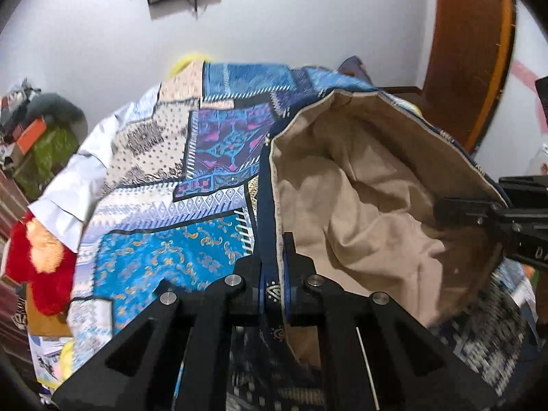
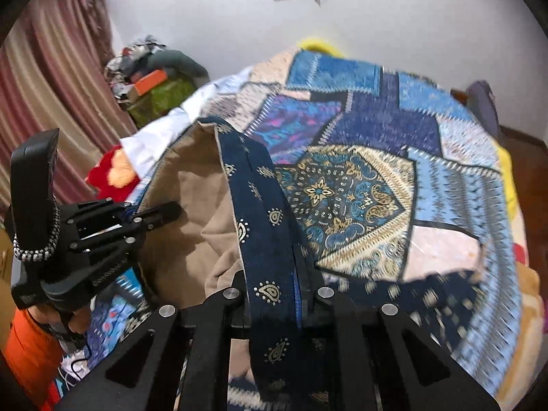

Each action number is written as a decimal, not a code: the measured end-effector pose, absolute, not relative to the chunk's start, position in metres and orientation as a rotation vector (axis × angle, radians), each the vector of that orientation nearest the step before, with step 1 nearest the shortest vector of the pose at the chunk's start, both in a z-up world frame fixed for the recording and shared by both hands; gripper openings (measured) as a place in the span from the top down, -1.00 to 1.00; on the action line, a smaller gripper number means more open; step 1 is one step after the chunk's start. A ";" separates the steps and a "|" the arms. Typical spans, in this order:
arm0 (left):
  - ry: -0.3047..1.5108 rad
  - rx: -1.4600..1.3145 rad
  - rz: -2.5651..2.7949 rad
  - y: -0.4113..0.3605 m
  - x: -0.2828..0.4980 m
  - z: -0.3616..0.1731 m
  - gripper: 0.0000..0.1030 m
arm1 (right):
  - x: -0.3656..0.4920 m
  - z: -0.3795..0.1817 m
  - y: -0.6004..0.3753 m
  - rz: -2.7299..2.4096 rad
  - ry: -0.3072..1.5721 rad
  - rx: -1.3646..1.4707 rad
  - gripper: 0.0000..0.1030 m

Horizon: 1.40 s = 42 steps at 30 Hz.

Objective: Fold large clothes

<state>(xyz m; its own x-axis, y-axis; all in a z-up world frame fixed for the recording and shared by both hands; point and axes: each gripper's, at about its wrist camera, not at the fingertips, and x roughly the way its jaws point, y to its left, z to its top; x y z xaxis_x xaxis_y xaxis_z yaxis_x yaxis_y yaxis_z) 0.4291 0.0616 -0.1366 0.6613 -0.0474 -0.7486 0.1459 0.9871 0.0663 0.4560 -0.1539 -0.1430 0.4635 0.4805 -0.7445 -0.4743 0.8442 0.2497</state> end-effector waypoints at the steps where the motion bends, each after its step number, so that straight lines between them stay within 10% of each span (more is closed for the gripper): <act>1: 0.836 0.127 -0.113 0.060 0.421 -0.132 0.85 | 0.448 -0.136 -0.158 0.592 0.910 0.008 0.80; 34: 1.062 0.119 0.002 0.110 0.230 -0.197 0.17 | 0.246 -0.141 -0.251 0.502 1.085 -0.019 0.78; 42: 0.913 0.084 -0.022 0.100 0.261 -0.145 -0.42 | 0.267 -0.104 -0.245 0.478 0.995 -0.013 0.78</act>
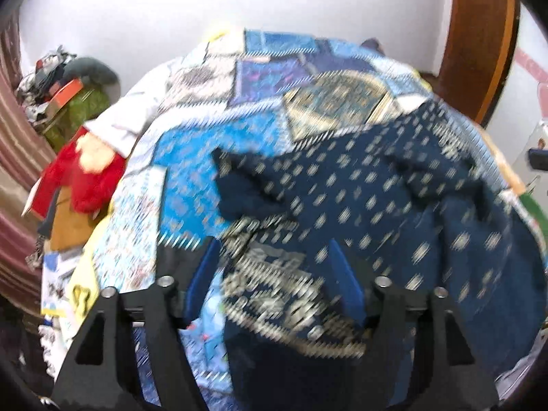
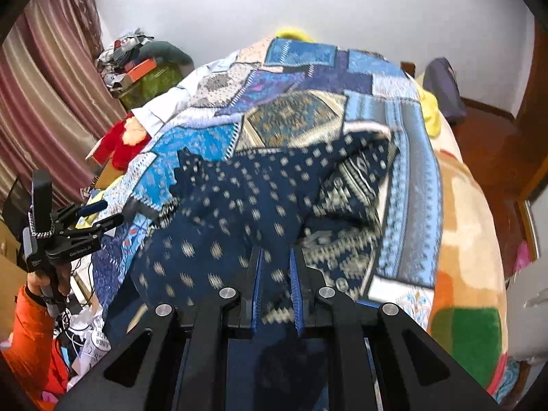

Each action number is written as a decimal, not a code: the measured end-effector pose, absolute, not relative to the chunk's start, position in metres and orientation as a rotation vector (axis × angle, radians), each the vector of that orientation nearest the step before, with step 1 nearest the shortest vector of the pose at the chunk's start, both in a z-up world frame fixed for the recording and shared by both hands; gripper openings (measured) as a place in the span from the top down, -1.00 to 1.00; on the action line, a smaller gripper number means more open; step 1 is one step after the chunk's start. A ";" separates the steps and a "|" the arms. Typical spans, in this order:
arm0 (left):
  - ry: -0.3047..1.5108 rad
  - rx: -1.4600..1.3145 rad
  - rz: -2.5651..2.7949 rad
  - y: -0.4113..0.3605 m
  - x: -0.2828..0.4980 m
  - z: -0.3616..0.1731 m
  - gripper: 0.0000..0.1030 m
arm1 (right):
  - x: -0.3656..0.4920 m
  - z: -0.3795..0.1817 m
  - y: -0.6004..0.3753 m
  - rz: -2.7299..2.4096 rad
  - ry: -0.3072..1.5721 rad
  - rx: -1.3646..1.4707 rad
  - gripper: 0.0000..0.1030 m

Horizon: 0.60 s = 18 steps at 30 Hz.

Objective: Fold large clothes

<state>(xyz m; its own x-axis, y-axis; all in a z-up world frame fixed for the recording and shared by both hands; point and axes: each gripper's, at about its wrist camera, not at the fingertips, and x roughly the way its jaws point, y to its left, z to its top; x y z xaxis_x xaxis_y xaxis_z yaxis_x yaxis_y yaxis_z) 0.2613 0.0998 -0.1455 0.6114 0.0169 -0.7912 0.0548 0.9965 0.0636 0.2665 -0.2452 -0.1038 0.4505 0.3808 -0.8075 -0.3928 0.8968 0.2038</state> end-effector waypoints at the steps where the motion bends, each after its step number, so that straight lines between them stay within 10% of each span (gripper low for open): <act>1: 0.907 0.071 -0.041 0.095 0.266 -0.144 -0.49 | 0.269 -0.102 -0.239 0.483 0.988 -0.024 0.78; 18: 1.091 0.058 -0.109 0.060 0.276 -0.247 -0.92 | 0.266 -0.199 -0.172 0.541 1.085 -0.433 0.78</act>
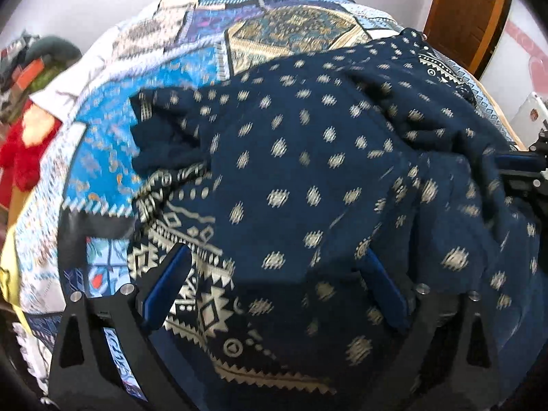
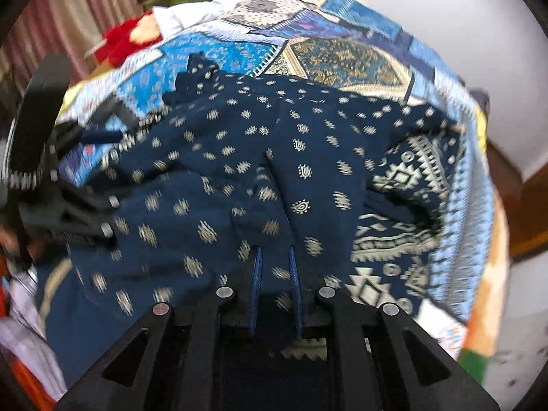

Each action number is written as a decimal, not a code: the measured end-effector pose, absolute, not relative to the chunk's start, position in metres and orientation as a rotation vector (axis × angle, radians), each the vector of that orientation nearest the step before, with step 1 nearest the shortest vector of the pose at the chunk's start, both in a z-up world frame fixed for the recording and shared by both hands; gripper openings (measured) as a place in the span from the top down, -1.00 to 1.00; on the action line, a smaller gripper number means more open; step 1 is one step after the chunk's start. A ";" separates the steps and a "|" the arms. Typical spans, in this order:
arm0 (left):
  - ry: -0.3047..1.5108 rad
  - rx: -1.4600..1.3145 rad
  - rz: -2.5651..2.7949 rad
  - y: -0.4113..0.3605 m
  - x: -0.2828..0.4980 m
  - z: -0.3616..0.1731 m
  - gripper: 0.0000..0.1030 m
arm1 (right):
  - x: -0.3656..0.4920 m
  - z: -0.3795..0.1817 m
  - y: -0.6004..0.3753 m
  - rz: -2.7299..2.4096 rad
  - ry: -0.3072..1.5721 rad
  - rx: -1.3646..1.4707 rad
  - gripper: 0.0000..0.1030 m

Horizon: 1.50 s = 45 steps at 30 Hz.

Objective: Fold large clothes

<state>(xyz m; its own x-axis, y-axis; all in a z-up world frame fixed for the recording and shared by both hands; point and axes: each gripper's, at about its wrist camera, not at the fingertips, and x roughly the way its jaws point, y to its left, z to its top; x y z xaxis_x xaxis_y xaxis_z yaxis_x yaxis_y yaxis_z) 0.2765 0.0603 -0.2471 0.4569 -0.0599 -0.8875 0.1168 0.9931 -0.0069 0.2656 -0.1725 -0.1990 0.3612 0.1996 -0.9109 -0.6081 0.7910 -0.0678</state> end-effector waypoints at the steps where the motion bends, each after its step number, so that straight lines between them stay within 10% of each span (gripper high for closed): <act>1: 1.092 0.049 -0.110 0.062 0.275 -0.247 -0.92 | 0.262 -0.199 -0.174 0.528 1.068 -0.460 0.78; 16: 1.101 0.002 -0.115 0.098 0.243 -0.241 -0.92 | 0.258 -0.187 -0.211 0.470 1.072 -0.382 0.77; 20: 1.122 0.016 -0.112 0.094 0.246 -0.250 -0.97 | 0.261 -0.183 -0.236 0.311 0.993 -0.409 -0.97; 45: 1.076 -0.273 0.041 0.205 0.358 -0.219 -0.97 | 0.384 -0.170 -0.289 0.307 1.054 0.135 -0.99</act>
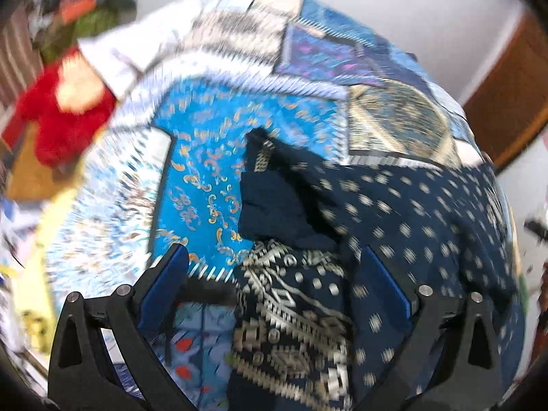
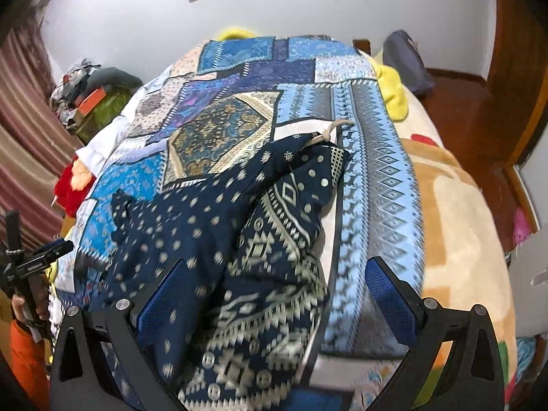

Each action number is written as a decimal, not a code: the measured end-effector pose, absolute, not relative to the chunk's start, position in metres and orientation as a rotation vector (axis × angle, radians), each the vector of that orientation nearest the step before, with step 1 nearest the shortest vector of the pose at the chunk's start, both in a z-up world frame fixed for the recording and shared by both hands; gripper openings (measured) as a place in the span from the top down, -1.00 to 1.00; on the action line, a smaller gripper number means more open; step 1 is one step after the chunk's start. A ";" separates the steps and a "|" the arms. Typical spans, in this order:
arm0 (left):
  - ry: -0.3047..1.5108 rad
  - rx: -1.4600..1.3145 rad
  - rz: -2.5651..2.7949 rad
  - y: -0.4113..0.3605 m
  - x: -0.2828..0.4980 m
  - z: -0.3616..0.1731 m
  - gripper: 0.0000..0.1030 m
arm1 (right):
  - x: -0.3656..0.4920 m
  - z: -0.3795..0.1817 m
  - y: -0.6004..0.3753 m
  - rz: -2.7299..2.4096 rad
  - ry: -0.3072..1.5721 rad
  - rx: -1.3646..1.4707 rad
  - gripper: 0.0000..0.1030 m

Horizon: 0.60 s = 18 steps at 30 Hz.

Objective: Fold large clothes

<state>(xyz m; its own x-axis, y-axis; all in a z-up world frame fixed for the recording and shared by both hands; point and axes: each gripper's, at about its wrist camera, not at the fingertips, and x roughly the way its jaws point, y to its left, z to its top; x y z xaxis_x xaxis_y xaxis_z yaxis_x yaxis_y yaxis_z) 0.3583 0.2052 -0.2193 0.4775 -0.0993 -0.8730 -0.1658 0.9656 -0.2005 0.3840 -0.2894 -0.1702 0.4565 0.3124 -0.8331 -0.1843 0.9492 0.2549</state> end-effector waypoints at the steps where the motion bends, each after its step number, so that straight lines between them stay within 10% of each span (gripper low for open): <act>1: 1.101 -0.308 0.045 0.213 0.370 -0.233 -0.97 | 0.391 -0.175 -0.289 0.303 1.064 0.145 -0.99; 13: 1.153 -0.207 0.008 0.193 0.465 -0.309 -0.71 | 0.473 -0.243 -0.279 0.367 1.179 0.331 -0.90; 18: 1.124 -0.193 -0.014 0.180 0.479 -0.307 0.24 | 0.494 -0.250 -0.253 0.374 1.153 0.252 0.24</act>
<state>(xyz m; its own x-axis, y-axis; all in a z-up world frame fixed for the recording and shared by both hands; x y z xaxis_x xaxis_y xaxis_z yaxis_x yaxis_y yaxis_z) 0.4787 0.1800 -0.3070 0.4340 -0.1088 -0.8943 -0.0858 0.9832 -0.1612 0.4945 -0.2534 -0.2497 0.3545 0.4129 -0.8389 -0.1573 0.9108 0.3818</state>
